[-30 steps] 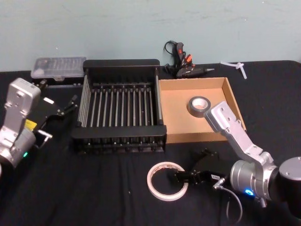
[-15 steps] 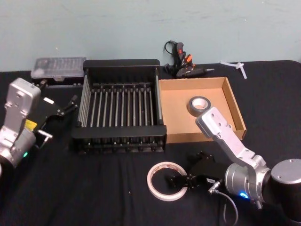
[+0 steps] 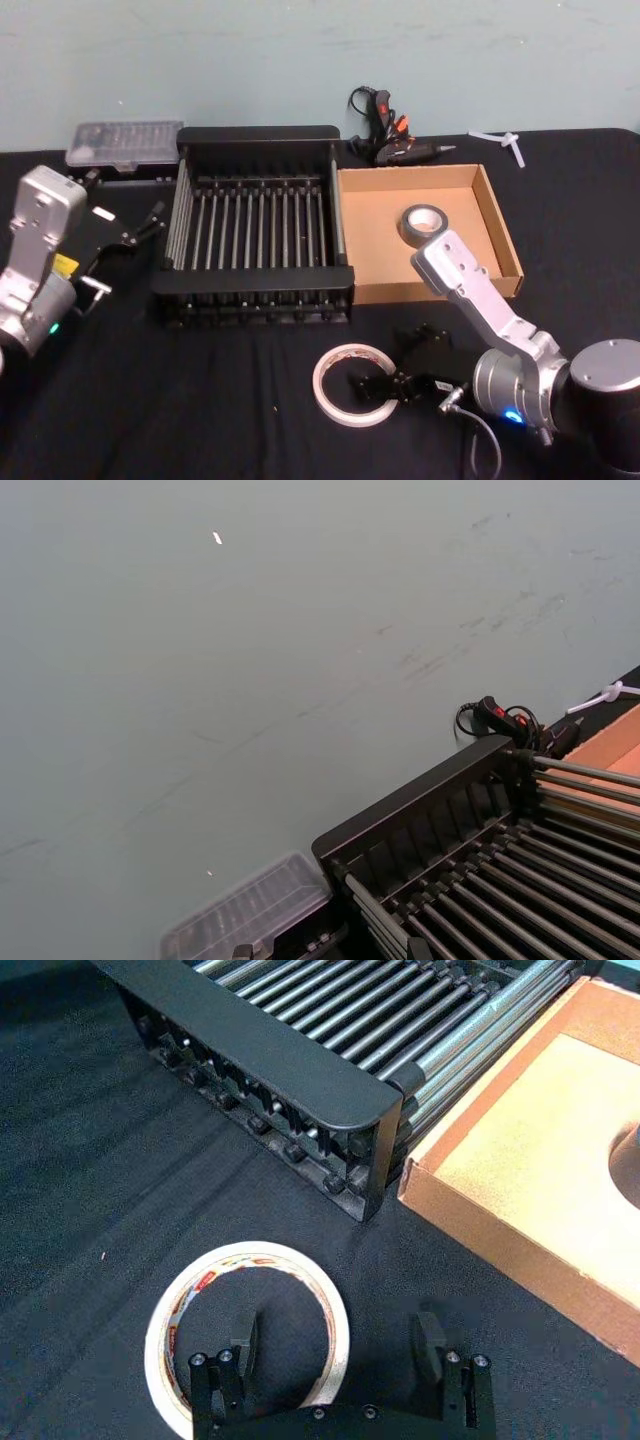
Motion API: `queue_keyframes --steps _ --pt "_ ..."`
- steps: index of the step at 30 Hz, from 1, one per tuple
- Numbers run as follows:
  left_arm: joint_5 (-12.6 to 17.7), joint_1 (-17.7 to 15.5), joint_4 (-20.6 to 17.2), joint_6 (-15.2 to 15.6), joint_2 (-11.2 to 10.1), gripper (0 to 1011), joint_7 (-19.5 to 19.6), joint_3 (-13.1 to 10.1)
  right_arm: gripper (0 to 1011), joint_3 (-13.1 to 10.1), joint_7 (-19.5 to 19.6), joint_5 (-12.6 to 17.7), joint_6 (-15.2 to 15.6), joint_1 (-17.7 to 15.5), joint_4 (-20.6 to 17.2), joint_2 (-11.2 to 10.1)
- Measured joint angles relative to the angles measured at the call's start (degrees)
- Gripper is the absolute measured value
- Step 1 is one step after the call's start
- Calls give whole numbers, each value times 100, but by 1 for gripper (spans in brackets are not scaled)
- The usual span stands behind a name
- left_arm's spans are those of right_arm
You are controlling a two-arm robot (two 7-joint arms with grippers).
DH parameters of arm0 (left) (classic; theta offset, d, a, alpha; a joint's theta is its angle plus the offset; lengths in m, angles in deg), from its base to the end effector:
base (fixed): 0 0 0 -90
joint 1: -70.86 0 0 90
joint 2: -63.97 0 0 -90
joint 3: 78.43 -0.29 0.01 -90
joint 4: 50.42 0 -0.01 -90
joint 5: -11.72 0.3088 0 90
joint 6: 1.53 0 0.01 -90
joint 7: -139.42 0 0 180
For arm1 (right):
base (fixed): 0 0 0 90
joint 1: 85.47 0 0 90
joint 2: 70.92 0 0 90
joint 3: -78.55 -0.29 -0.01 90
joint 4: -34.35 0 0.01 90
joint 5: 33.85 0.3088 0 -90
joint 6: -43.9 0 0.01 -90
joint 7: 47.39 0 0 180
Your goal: Pick up the white tape and place it into the black box , Pick up the silver tape and place it into the brown box.
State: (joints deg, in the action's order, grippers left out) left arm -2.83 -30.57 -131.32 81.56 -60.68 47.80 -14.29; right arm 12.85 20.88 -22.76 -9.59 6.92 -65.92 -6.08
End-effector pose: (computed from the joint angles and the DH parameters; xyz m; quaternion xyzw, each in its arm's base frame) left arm 0.3581 0.0827 -0.3023 0.1415 -0.1325 0.5799 0.7913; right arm 0.3069 0.0159 -0.2701 -0.2907 0.1255 -0.3736 0.8719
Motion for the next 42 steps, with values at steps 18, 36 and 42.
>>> queue_keyframes --steps 18,36,42 --pt "0 0 0 0 0 1001 0 0 1002 -14 -33 -114 2 11 68 60" --pt "0 0 0 0 0 1001 0 0 1002 -25 -70 -216 -73 8 95 101" --pt "0 0 0 0 0 1001 0 0 1002 -24 -77 -250 -80 3 102 119"
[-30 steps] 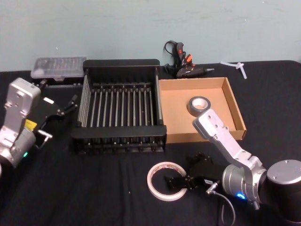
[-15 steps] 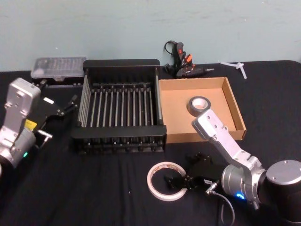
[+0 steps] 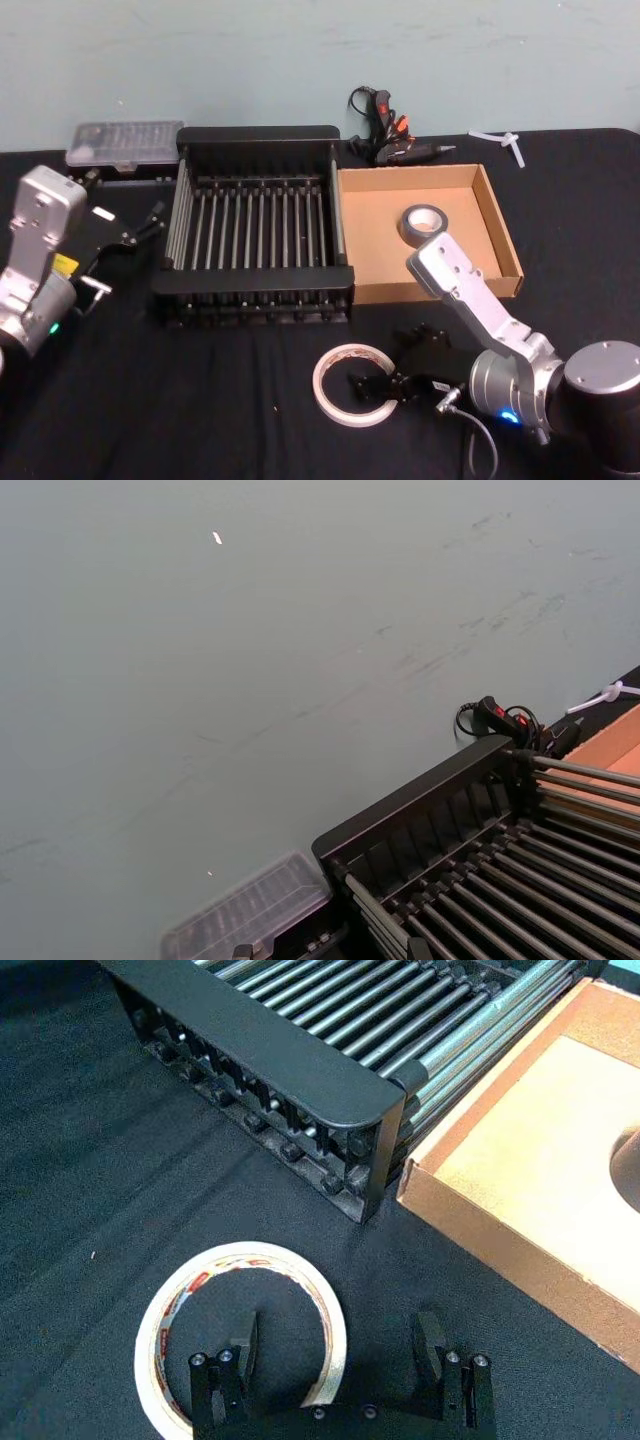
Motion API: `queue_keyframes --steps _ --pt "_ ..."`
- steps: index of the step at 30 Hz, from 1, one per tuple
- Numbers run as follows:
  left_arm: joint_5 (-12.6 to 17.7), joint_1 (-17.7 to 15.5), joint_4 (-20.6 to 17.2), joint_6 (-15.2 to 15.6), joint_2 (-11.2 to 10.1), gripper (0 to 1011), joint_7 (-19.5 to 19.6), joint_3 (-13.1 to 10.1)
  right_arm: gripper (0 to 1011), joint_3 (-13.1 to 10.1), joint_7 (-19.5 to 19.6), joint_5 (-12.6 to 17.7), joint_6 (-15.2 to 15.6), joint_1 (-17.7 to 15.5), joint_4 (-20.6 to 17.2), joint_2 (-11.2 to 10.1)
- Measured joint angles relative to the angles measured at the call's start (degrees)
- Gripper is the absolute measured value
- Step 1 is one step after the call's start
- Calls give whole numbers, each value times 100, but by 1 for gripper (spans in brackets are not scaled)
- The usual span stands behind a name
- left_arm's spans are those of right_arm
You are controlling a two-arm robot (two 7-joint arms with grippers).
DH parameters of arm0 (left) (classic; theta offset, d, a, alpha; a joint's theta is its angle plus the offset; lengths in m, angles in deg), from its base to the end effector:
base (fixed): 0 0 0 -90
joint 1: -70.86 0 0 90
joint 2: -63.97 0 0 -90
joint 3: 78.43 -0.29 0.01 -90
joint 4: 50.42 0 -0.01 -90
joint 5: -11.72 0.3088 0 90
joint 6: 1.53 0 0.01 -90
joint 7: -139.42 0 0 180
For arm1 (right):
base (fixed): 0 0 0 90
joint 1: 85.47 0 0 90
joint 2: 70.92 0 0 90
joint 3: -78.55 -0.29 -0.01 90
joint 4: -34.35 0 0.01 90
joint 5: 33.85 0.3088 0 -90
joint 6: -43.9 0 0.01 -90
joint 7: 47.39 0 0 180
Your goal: Pick up the white tape and place it into the black box , Pick up the silver tape and place it into the brown box.
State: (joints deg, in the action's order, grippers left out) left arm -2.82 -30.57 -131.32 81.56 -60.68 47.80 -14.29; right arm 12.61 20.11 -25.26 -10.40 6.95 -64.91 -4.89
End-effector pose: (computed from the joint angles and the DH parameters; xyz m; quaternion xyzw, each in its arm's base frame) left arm 0.3581 0.0827 -0.3023 0.1415 -0.1325 0.5799 0.7913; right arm 0.3086 0.0185 -0.2740 -0.2943 0.1166 -0.3750 0.8713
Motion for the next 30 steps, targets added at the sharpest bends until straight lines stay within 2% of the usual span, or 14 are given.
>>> queue_keyframes --steps 20,23,30 --pt "0 0 0 0 0 1001 0 0 1002 -10 11 -67 -5 -26 -6 24" --pt "0 0 0 0 0 1001 0 0 960 -10 10 -65 -5 -25 -6 22" --pt "0 0 0 0 0 1002 0 0 790 -10 10 -58 -5 -22 -6 19"
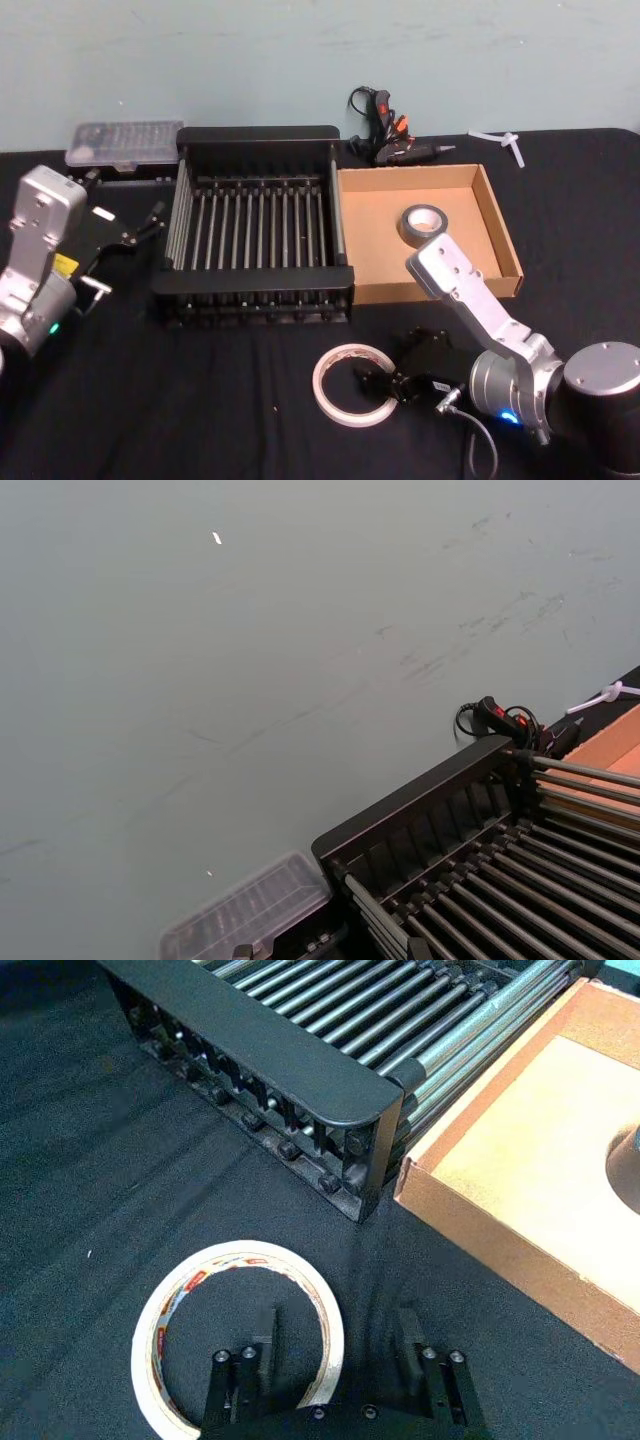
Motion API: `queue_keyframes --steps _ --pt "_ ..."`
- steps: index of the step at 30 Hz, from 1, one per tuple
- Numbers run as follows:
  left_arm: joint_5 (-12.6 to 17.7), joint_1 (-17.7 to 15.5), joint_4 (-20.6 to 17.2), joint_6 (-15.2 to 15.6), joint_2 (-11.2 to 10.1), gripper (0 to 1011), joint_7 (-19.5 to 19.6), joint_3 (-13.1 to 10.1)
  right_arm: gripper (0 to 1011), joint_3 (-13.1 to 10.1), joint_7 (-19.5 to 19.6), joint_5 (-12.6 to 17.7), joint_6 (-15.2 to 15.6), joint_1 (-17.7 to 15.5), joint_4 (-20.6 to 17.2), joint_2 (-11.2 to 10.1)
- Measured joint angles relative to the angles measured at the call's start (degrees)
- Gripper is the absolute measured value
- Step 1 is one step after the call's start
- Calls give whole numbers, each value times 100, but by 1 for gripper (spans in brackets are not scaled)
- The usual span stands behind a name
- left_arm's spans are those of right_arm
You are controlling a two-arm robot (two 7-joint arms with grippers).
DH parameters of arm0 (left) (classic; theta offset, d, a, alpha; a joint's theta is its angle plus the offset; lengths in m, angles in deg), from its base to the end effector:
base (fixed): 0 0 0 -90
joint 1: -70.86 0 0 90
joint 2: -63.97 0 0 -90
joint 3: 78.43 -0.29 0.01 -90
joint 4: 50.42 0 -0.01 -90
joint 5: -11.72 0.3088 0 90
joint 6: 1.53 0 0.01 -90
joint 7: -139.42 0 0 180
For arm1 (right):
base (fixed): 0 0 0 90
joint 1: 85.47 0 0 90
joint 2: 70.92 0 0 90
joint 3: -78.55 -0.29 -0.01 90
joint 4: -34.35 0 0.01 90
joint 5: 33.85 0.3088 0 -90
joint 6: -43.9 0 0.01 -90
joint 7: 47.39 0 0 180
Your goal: Pick up the white tape and place it into the black box , Pick up the silver tape and place it into the brown box.
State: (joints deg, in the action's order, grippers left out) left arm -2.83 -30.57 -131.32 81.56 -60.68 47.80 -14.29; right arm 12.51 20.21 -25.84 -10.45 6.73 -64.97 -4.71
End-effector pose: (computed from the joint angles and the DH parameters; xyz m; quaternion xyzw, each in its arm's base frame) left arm 0.3581 0.0827 -0.3023 0.1415 -0.1325 0.5799 0.7913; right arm 0.3077 0.0190 -0.2746 -0.2960 0.1143 -0.3770 0.8702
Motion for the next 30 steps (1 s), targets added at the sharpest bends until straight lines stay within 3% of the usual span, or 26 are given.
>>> queue_keyframes --steps 20,30 --pt "0 0 0 0 0 1001 0 -1 136 1 -5 16 8 0 0 -2" --pt "0 0 0 0 0 1001 0 0 98 1 -4 16 8 0 1 -2"
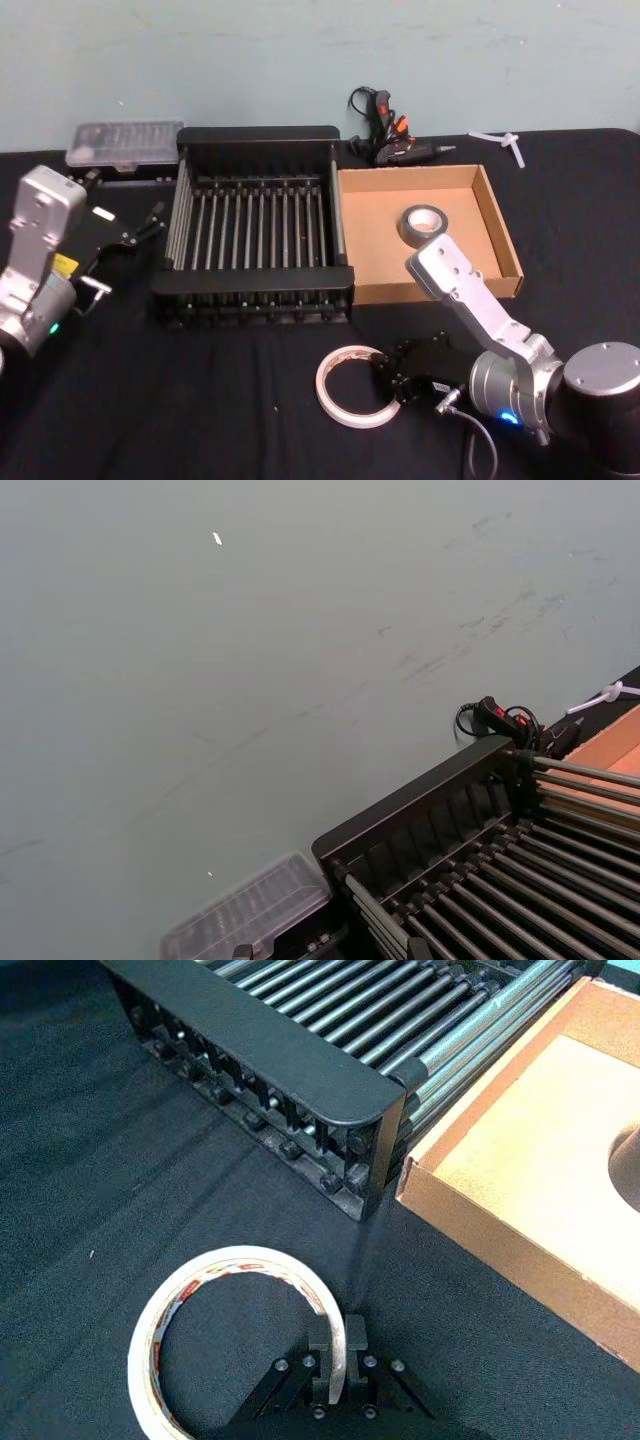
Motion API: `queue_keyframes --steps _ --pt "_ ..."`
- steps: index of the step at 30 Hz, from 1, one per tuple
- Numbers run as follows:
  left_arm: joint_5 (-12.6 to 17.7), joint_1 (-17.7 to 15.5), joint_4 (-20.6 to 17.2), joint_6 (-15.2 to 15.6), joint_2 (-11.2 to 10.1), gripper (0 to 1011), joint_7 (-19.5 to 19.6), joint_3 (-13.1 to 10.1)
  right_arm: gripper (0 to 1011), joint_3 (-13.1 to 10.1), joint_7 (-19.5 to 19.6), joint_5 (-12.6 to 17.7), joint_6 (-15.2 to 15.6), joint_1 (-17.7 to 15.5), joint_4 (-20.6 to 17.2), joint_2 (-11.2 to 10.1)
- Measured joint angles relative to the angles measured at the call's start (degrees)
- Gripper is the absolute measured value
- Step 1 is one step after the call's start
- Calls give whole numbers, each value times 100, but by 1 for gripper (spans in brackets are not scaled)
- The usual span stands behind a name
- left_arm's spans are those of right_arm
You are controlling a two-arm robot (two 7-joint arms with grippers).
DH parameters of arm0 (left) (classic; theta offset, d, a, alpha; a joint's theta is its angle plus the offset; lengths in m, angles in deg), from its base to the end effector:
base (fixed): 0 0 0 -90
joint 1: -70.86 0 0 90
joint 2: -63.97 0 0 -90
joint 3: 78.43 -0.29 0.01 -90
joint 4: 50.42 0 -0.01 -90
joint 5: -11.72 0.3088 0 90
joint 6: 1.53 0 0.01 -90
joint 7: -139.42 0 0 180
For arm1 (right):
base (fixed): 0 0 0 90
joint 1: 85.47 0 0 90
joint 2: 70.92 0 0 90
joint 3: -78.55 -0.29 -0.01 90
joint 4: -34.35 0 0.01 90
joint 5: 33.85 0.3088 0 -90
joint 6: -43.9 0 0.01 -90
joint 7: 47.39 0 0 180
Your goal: Pick up the white tape and place it into the black box , Pick up the silver tape and place it into the brown box.
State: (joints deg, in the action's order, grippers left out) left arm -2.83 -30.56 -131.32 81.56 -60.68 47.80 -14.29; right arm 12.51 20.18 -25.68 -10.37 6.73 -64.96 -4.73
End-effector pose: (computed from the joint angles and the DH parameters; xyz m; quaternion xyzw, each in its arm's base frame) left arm 0.3580 0.0827 -0.3023 0.1415 -0.1324 0.5799 0.7913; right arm 0.3077 0.0189 -0.2747 -0.2958 0.1159 -0.3764 0.8703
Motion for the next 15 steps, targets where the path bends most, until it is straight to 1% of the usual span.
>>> queue_keyframes --steps 7,15 --pt "0 0 0 0 0 1001 0 0 98 -25 -21 24 -19 -3 0 2" --pt "0 0 0 0 0 1001 0 0 98 -106 -92 104 -176 -14 -128 -63"
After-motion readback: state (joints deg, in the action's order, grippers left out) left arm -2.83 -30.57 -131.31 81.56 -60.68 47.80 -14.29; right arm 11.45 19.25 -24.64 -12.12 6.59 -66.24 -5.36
